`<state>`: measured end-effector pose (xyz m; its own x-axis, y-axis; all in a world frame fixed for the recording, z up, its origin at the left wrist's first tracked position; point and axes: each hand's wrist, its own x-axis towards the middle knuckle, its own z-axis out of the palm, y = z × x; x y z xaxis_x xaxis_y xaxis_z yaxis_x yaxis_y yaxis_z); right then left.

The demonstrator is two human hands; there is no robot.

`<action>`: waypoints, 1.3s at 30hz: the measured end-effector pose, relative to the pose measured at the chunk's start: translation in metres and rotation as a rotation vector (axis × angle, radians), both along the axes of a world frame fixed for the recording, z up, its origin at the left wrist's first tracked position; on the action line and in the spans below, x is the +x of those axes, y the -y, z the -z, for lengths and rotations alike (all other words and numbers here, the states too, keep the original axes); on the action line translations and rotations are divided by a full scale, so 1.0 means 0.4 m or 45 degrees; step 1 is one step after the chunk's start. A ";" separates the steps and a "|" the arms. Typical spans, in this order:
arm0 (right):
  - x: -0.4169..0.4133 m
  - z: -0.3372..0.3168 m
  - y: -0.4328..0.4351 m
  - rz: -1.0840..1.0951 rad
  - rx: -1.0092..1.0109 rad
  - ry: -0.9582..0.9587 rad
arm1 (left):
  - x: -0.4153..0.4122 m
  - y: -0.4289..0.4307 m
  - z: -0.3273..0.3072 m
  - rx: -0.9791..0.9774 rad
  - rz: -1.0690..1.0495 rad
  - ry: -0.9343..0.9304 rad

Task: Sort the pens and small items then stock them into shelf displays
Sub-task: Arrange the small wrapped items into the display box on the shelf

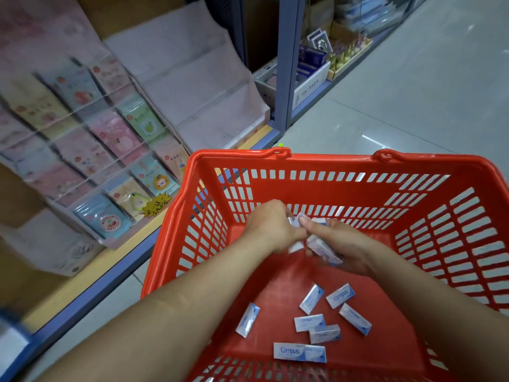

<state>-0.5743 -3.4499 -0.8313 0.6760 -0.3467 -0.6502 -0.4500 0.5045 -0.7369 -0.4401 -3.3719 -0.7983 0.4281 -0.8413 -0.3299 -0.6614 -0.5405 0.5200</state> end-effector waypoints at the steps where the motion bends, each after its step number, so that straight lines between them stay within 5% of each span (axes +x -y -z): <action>1: 0.003 -0.020 0.001 0.002 0.070 0.086 | 0.005 -0.012 -0.029 -0.055 -0.045 -0.080; 5: 0.023 -0.119 -0.011 -0.074 0.231 0.386 | 0.029 -0.081 -0.137 -0.341 -0.325 -0.554; 8: 0.058 -0.206 -0.044 -0.211 0.075 0.476 | 0.045 -0.135 -0.187 -0.560 -0.516 -0.844; 16: 0.167 -0.372 -0.174 -0.227 -0.619 0.400 | 0.114 -0.259 -0.263 -0.864 -0.787 -1.067; 20: 0.234 -0.443 -0.231 -0.272 -0.563 0.474 | 0.173 -0.330 -0.304 -0.972 -0.837 -1.228; 27: 0.378 -0.563 -0.275 -0.375 -0.700 0.356 | 0.317 -0.466 -0.343 -1.640 -1.131 -1.634; 30: 0.446 -0.584 -0.310 -0.429 -0.797 0.319 | 0.349 -0.511 -0.335 -1.634 -1.107 -1.614; 35: 0.518 -0.557 -0.395 -0.583 -0.958 0.260 | 0.396 -0.559 -0.309 -1.269 -1.118 -1.275; 39: 0.572 -0.521 -0.445 -0.429 -0.895 0.320 | 0.410 -0.614 -0.285 -1.151 -1.115 -1.199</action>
<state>-0.3454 -3.2721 -0.6227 0.9133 -0.3691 -0.1719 -0.2743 -0.2457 -0.9297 -0.2760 -3.1264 -0.6844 0.8083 -0.5106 -0.2933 0.4142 0.1391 0.8995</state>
